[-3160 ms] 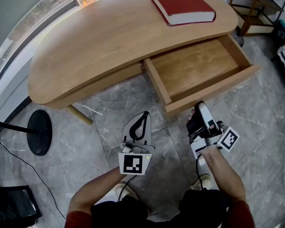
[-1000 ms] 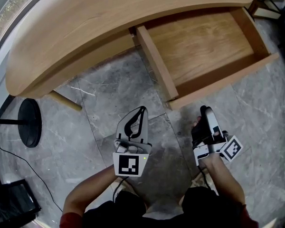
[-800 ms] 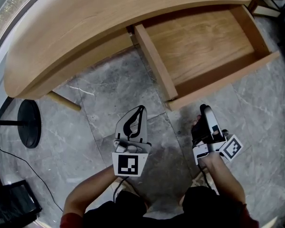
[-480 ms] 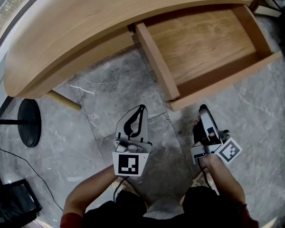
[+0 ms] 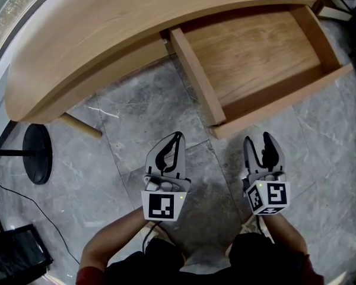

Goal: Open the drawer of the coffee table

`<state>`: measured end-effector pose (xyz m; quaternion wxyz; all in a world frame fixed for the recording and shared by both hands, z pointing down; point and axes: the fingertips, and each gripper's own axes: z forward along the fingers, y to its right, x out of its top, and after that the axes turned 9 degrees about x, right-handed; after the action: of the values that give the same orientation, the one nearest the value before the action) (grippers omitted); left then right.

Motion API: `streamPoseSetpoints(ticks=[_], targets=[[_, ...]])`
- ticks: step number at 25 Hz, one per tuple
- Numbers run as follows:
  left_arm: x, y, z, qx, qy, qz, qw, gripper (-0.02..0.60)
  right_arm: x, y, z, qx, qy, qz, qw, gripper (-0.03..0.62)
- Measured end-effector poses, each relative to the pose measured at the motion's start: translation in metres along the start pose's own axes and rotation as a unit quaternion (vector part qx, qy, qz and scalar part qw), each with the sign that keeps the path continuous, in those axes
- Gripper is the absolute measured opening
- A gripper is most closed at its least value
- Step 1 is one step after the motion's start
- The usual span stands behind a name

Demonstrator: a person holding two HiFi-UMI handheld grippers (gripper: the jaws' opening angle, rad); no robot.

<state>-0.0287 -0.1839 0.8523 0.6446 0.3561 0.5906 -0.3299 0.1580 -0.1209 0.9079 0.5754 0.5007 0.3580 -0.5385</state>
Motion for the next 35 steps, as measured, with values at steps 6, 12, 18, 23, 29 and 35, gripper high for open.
streamPoseSetpoints(ticks=[6, 12, 18, 23, 29, 35], targets=[[-0.001, -0.003, -0.001, 0.003, -0.002, -0.003, 1.0000, 0.008, 0.006, -0.005, -0.001, -0.009, 0.003, -0.047, 0.999, 0.227], [-0.003, -0.004, -0.002, 0.004, -0.003, -0.004, 1.0000, 0.008, 0.008, -0.007, 0.000, -0.003, 0.008, -0.052, 0.999, 0.218], [-0.003, -0.006, -0.001, 0.006, -0.002, -0.003, 1.0000, 0.008, 0.011, -0.005, 0.000, -0.008, 0.016, -0.041, 0.999, 0.121], [-0.006, -0.005, 0.000, 0.005, -0.004, -0.005, 1.0000, 0.008, 0.011, -0.004, -0.002, -0.011, 0.020, -0.042, 0.999, -0.003], [-0.012, -0.007, 0.001, 0.006, -0.013, -0.009, 0.9999, 0.008, 0.011, -0.002, 0.000, -0.006, 0.010, -0.049, 0.999, -0.003], [-0.010, -0.020, -0.022, 0.004, -0.057, 0.008, 0.9984, 0.008, 0.045, -0.004, -0.006, 0.039, -0.003, -0.114, 0.993, -0.003]])
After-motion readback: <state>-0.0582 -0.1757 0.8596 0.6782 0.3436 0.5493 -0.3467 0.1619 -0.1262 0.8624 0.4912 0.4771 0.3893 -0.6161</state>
